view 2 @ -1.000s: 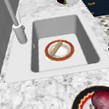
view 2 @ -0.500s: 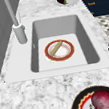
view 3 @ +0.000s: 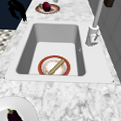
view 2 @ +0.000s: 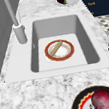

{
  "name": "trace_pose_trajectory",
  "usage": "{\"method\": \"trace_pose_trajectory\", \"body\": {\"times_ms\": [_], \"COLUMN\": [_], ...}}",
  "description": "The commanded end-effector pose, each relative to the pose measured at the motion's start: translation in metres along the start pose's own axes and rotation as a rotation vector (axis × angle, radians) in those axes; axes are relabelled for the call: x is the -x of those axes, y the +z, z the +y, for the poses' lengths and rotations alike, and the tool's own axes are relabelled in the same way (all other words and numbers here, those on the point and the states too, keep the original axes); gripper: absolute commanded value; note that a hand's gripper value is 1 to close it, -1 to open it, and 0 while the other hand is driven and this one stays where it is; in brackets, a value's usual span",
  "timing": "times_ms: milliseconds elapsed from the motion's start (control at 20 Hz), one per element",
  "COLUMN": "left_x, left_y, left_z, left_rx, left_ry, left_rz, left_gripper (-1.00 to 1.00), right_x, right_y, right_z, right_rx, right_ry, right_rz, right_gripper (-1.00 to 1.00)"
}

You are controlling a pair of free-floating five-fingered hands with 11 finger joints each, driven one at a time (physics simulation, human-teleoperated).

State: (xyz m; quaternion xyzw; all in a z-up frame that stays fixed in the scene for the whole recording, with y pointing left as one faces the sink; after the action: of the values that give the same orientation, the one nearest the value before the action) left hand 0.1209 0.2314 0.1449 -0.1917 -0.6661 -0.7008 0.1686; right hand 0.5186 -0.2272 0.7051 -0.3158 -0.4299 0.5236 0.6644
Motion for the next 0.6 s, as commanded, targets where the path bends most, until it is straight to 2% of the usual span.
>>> {"method": "trace_pose_trajectory", "body": {"times_ms": [0, 350, 500, 550], "left_x": [0.000, 0.000, 0.000, 0.000], "left_y": [0.000, 0.000, 0.000, 0.000], "left_z": [0.000, 0.000, 0.000, 0.000], "left_rx": [0.000, 0.000, 0.000, 0.000], "left_ry": [0.000, 0.000, 0.000, 0.000], "left_rz": [0.000, 0.000, 0.000, 0.000], "left_gripper": [0.00, 0.00, 0.00, 0.00], "right_x": [0.019, 0.050, 0.066, 0.072], "right_y": [0.027, 0.076, 0.091, 0.096], "right_z": [0.008, 0.019, 0.042, 0.049], "right_rx": [-0.024, -0.017, 0.002, -0.020], "right_ry": [-0.040, -0.043, -0.012, -0.015], "right_rz": [-0.007, -0.002, -0.007, -0.001], "right_gripper": [-1.00, -1.00, -1.00, -1.00]}}
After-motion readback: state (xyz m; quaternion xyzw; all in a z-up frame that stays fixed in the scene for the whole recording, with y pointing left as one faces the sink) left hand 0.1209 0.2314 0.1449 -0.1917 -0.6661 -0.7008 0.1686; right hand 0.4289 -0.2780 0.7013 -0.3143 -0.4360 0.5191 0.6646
